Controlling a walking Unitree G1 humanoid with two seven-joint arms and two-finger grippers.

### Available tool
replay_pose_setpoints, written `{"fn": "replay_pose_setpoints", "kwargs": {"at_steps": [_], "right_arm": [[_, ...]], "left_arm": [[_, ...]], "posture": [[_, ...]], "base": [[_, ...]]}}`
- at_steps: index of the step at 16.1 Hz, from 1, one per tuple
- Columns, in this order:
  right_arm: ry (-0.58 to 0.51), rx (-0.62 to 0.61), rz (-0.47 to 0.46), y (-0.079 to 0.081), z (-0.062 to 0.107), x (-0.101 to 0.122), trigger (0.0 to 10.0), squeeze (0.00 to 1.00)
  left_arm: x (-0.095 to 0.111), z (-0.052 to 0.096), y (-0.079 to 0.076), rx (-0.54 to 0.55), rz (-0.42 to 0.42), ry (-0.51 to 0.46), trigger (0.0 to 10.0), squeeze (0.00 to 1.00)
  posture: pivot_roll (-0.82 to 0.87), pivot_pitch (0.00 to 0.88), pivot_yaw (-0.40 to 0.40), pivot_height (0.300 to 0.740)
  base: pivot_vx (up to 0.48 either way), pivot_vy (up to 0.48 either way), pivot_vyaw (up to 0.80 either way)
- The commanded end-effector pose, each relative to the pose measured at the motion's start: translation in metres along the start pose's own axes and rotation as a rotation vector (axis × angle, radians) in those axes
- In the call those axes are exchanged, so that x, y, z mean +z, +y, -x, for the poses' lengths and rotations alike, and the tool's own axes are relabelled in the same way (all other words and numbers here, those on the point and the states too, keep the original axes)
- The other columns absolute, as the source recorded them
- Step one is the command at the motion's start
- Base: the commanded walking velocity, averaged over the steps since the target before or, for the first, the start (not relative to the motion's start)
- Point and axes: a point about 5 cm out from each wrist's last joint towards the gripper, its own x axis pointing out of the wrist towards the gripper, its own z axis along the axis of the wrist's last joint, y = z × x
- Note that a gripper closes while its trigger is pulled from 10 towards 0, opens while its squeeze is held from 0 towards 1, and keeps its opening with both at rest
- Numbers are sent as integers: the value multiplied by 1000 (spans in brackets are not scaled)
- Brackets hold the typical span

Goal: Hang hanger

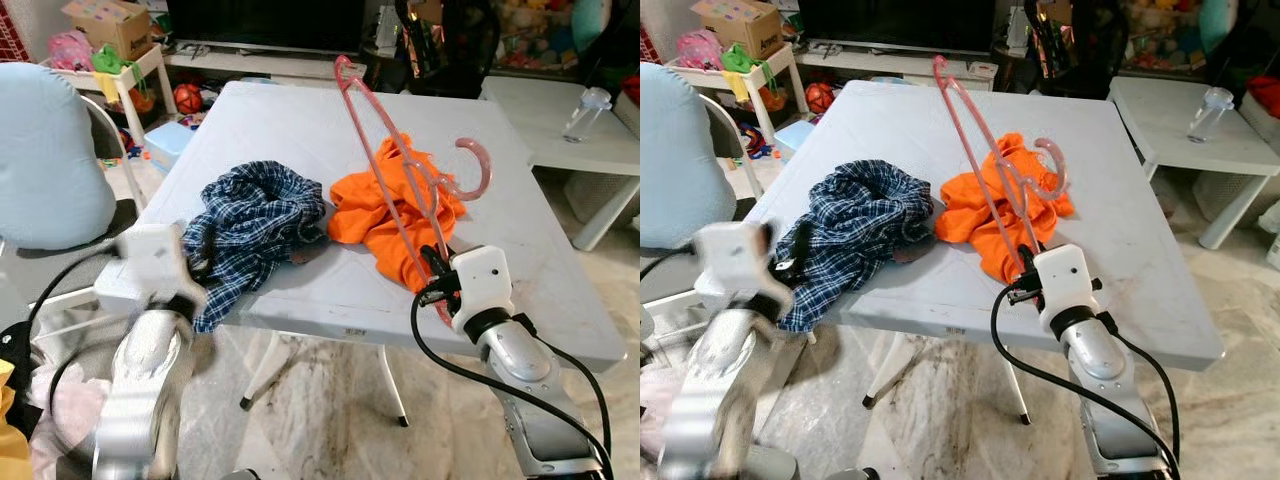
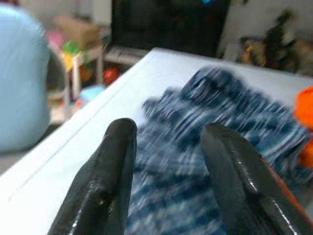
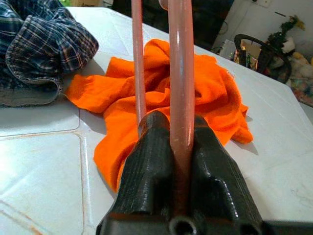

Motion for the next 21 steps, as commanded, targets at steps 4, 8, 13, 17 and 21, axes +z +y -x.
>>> {"fn": "replay_pose_setpoints", "kwargs": {"at_steps": [4,8,13,17,21], "right_arm": [[61,32,5,2,3,-11,10000,0],[68,19,10,-1,8,-12,10000,0],[68,21,12,0,8,-10,10000,0],[70,15,17,-1,9,-9,10000,0],[67,23,17,3,6,-7,10000,0]], "left_arm": [[-20,15,13,126,35,179,10000,1000],[-33,12,10,121,51,280,10000,1000],[-49,-6,3,70,70,378,10000,1000],[-46,-43,4,14,22,382,10000,1000],[-37,-86,-3,-17,-37,342,10000,0]], "posture": [[97,87,-37,740],[79,91,-32,740],[65,91,-33,740],[50,86,-33,740],[43,82,-44,740]], "base": [[0,0,0],[0,0,0],[0,0,0],[0,0,0],[0,0,0]]}}
